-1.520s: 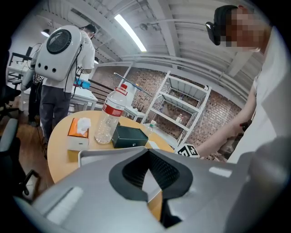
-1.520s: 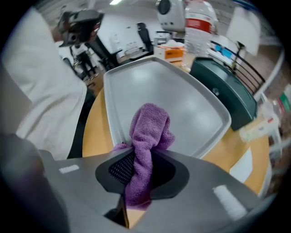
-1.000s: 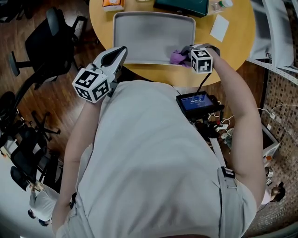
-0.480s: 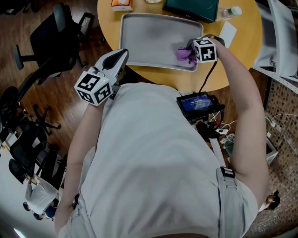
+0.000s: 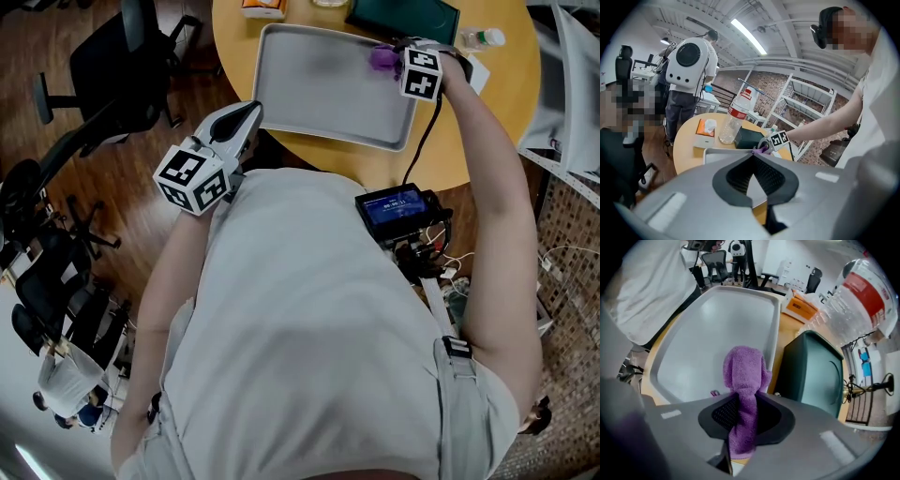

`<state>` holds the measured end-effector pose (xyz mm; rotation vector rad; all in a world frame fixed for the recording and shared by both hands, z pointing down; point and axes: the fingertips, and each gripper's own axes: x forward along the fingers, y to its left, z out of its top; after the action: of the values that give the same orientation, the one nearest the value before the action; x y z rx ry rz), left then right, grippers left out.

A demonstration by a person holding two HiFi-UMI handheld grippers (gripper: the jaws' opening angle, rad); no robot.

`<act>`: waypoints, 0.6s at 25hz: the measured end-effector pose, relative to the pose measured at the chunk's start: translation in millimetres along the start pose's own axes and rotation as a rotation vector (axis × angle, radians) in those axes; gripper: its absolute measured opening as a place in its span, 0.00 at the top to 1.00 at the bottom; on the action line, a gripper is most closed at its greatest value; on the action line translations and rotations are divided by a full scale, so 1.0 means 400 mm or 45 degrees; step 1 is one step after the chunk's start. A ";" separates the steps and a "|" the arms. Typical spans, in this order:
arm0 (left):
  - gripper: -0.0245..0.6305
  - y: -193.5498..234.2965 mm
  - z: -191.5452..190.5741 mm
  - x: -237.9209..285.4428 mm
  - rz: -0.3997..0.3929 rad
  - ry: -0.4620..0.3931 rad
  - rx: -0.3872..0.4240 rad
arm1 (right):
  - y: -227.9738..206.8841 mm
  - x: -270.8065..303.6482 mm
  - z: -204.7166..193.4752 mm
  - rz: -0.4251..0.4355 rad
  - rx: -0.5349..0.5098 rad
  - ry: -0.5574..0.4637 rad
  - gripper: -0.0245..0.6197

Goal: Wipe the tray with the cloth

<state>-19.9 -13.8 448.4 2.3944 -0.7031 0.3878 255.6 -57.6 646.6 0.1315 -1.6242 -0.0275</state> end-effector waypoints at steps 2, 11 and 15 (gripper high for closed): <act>0.96 0.004 -0.001 -0.006 0.005 -0.004 -0.004 | -0.006 0.007 0.001 -0.081 0.016 0.045 0.84; 0.96 -0.003 -0.008 -0.020 -0.015 -0.006 0.004 | 0.014 0.016 0.014 -0.337 0.157 0.203 0.85; 0.96 -0.006 -0.013 -0.033 -0.025 -0.012 0.007 | 0.073 0.012 0.053 -0.321 0.175 0.173 0.85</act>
<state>-29.6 -3.7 445.7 2.4080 -0.6832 0.3711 232.5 -30.4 652.9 0.4344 -1.4649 -0.0987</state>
